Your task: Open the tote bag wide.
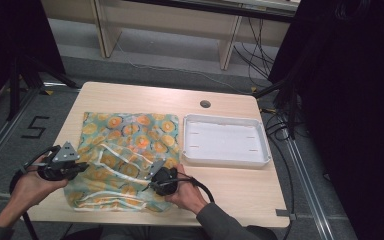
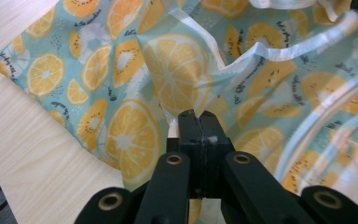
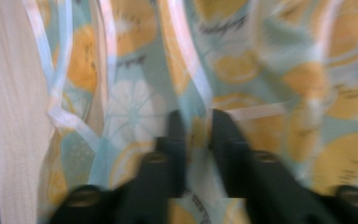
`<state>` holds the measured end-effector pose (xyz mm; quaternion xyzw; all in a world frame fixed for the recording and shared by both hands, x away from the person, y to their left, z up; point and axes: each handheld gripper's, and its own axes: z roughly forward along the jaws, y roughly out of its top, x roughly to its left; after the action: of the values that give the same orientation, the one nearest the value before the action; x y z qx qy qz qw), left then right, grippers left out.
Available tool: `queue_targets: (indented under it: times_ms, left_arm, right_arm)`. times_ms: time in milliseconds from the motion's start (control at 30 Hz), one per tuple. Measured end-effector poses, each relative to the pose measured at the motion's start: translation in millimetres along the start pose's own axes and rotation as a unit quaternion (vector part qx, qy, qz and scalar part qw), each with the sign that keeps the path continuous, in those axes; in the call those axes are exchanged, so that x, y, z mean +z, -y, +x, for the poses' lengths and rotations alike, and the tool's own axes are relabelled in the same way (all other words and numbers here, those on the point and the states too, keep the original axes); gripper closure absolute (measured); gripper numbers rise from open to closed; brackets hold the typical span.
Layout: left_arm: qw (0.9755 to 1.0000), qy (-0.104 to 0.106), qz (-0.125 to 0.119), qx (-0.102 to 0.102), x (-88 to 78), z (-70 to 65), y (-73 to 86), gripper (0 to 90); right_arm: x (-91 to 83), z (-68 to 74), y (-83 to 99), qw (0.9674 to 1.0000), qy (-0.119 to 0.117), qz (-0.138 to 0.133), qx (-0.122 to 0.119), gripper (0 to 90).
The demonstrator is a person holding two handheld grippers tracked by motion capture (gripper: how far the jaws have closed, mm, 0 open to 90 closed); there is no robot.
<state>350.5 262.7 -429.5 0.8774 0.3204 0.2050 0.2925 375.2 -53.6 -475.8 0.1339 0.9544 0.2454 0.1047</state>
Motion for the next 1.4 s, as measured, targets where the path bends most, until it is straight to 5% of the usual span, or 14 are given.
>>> queue_targets:
  times_ms: [200,333,367,467,567,600,733,767,867,1067,1167,1200,1400]
  left_arm:
    - [0.9993,0.035,-0.012,-0.002,-20.4,-9.6,3.2,89.7]
    - [0.9984,0.054,-0.019,-0.003,-39.4,-17.7,1.4,89.7]
    - [0.9981,0.057,-0.020,0.010,-44.5,-16.0,0.2,89.7]
    - [0.9972,0.069,-0.028,-0.006,-52.6,-15.2,-2.3,89.7]
    - [0.9971,0.064,-0.041,-0.002,-55.0,-6.5,-10.7,89.6]
    - [0.9971,0.060,-0.043,-0.017,-54.2,-3.8,-14.4,89.7]
    - [0.9985,0.032,-0.042,-0.016,-39.3,20.6,-33.8,89.6]
    - [0.9988,0.024,-0.041,-0.016,-30.6,30.5,-40.4,89.6]
    - [0.9990,0.010,-0.040,-0.018,-14.8,45.4,-49.0,89.6]
    - [0.9991,-0.016,-0.015,-0.035,26.0,59.1,-53.7,89.3]
    - [0.9988,-0.012,-0.007,-0.047,40.8,61.3,-50.1,88.9]
    - [0.9968,-0.006,-0.005,-0.080,53.9,62.3,-43.8,88.9]
    - [0.9958,0.010,0.000,-0.091,68.1,66.2,-30.7,81.6]
  right_arm:
    - [-35.6,-6.4,3.4,0.9973,-0.035,-0.047,0.045,90.0]
    - [-62.1,-1.3,3.1,0.9953,-0.057,-0.071,0.033,90.0]
    - [-66.1,-0.7,2.9,0.9948,-0.057,-0.078,0.032,90.0]
    - [-77.2,-3.9,0.6,0.9935,-0.059,-0.095,0.021,90.0]
    - [-92.0,-20.5,-9.5,0.9912,-0.049,-0.119,0.029,90.0]
    - [-93.3,-26.6,-13.4,0.9907,-0.043,-0.125,0.033,90.0]
    - [-93.1,-47.1,-24.1,0.9900,-0.015,-0.131,0.049,90.0]
    - [-87.0,-67.3,-32.3,0.9884,0.007,-0.133,0.072,90.0]
    - [-77.4,-87.3,-39.6,0.9884,0.031,-0.125,0.081,90.0]
    - [-45.8,-118.6,-46.6,0.9894,0.063,-0.099,0.086,90.0]
    - [-34.0,-121.2,-45.0,0.9902,0.066,-0.088,0.086,89.8]
    - [-22.4,-121.7,-42.7,0.9927,0.070,-0.058,0.079,88.4]
    - [-14.8,-120.4,-42.9,0.9943,0.078,-0.031,0.066,88.1]
